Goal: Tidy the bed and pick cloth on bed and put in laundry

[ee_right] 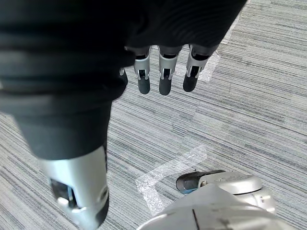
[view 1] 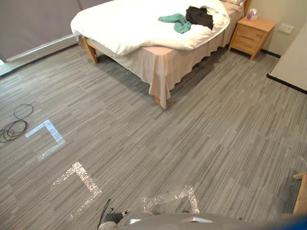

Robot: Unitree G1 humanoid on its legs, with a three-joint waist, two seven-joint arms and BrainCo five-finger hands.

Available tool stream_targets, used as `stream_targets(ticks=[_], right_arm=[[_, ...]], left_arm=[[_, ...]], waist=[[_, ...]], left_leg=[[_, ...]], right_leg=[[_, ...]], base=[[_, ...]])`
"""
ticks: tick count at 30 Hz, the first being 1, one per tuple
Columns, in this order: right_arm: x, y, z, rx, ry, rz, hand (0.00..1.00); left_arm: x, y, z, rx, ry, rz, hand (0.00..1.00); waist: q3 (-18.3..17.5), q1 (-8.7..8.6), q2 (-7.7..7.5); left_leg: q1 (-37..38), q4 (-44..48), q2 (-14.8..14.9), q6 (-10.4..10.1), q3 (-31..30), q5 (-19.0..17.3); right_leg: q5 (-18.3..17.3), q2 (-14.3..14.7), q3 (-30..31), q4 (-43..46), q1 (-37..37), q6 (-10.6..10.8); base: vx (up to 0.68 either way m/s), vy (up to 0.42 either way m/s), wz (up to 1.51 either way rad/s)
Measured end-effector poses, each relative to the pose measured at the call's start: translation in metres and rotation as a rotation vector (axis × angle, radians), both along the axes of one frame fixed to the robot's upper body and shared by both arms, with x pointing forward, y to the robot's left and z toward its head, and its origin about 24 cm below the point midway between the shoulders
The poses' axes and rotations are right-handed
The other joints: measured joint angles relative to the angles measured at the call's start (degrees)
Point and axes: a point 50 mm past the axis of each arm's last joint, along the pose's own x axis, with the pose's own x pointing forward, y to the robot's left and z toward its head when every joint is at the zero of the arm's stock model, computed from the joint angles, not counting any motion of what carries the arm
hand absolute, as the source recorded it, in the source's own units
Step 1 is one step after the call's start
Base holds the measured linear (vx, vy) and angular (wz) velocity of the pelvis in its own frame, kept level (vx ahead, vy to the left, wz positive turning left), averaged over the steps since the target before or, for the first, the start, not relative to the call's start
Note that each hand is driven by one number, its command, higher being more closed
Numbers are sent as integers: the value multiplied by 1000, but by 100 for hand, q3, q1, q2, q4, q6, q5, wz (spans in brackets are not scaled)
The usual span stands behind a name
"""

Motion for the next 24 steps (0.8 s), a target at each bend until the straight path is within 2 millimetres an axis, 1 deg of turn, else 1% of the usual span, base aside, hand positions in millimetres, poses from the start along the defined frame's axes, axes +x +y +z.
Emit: stream_targets(ticks=[1,2,3,4,5,7,8,9,10,11,12,13,14,15,16,17,18,19,20,21,22,23,24], right_arm=[[1,2,0,4,-7,-15,0],[2,2,0,6,-16,-24,0],[4,2,1,8,-28,-30,0],[7,3,1,10,-40,-34,0],[8,4,1,16,-47,-49,0],[6,6,1,25,-45,-72,0],[6,6,1,30,-49,-91,0],[9,5,1,30,-54,-94,0],[11,4,1,29,-63,-99,0],[13,4,2,29,-71,-102,0],[15,4,2,29,-74,-101,0],[16,4,2,30,-78,-101,0],[16,4,2,31,-76,-102,0],[13,2,1,28,-67,-104,0],[21,0,3,22,-88,-102,0],[25,-2,4,19,-97,-104,0],[29,-4,5,13,-108,-104,0],[29,-5,5,11,-111,-106,0],[28,-5,5,10,-111,-108,0],[27,-5,5,8,-116,-111,0],[26,-6,6,5,-119,-107,0],[26,-7,7,-2,-126,-103,0],[31,-12,10,-20,-151,-93,0]], left_arm=[[0,1,0,-1,-2,-2,0],[2,1,1,1,-5,-4,0],[3,1,1,3,-7,-5,0],[4,2,1,6,-9,-6,0],[7,4,2,14,-17,-8,0],[6,5,2,18,-9,-6,0],[6,6,2,21,-8,-8,0],[6,7,2,21,-6,-8,0],[6,7,2,21,-4,-9,0],[5,7,2,19,-2,-9,0],[5,7,2,18,-2,-9,0],[6,8,2,20,-1,-11,0],[6,8,2,21,1,-15,0],[7,2,1,10,5,-38,0],[12,1,1,5,-7,-56,0],[15,-1,1,2,-16,-58,0],[17,-4,1,-3,-22,-61,0],[19,-4,2,-1,-26,-68,0],[20,-4,2,-1,-28,-68,0],[24,-2,3,1,-40,-66,0],[33,-2,6,0,-73,-51,0],[36,-3,7,-2,-93,-42,0],[40,-5,9,-10,-126,-12,0]], waist=[[38,-10,5],[99,-34,-28],[149,-45,-20],[214,-70,-30],[267,-109,-22],[276,-116,-52],[293,-128,-74],[299,-149,-72],[303,-192,-69],[315,-284,-65],[334,-313,-65],[373,-358,-76],[373,-378,-82],[410,-401,-8],[490,-382,110],[549,-399,152],[589,-431,214],[586,-443,224],[587,-446,231],[588,-443,224],[576,-451,257],[568,-443,301],[609,-371,364]], left_leg=[[9,3,-11,3,3,-2],[27,5,-22,28,14,-27],[33,6,-17,57,21,-71],[49,6,7,78,47,-71],[96,3,10,126,89,-73],[173,13,25,119,126,-162],[228,48,70,76,135,-259],[238,91,117,47,137,-311],[231,152,200,23,148,-406],[225,234,387,-86,152,-516],[238,238,466,-129,154,-542],[257,270,610,-256,166,-618],[269,298,678,-355,167,-654],[339,282,857,-489,202,-673],[328,270,992,-587,285,-575],[349,269,1039,-637,325,-522],[370,334,1135,-785,347,-409],[318,646,1210,-848,329,-342],[269,928,1257,-845,320,-337],[31,1848,1372,-878,302,-364],[-432,3234,1567,-812,242,-288],[-735,3976,1689,-786,151,-99],[-1259,5295,1946,-810,-29,183]], right_leg=[[-237,-48,-12,519,-234,45],[-420,-96,-48,1013,-446,164],[-521,-143,-130,1568,-678,314],[-537,-215,-236,2340,-1103,323],[-642,-398,-499,3027,-1419,194],[-778,-711,-790,3347,-1598,191],[-785,-811,-866,3222,-1660,185],[-783,-827,-875,3056,-1673,185],[-774,-808,-885,2737,-1694,183],[-636,-720,-932,2044,-1730,191],[-502,-663,-971,1749,-1747,158],[-24,-588,-1090,1134,-1773,60],[376,-560,-1202,981,-1741,4],[510,-366,-1374,911,-1678,-201],[328,-251,-1393,1080,-1741,-353],[258,-202,-1402,1178,-1760,-396],[186,-106,-1430,1176,-1713,-482],[139,-32,-1427,1089,-1587,-522],[123,14,-1428,979,-1455,-537],[84,82,-1419,694,-1094,-536],[55,157,-1378,390,-693,-565],[28,226,-1323,254,-513,-603],[-39,335,-1126,101,-258,-706]], base=[[0,0,0],[0,0,0],[-44,-12,-4],[-56,-22,-6],[-57,-18,-10],[-65,28,-21],[-98,44,-25],[-114,16,-19],[-119,-26,-8],[-132,-67,-5],[-157,-134,0],[-60,-218,3],[52,-245,-3],[243,-290,-11],[262,-237,-18],[322,-277,-19],[317,-261,-24],[311,-246,-23],[253,-204,-17],[167,-155,-12],[117,-143,-12],[23,-133,-38],[-55,-100,-63]])
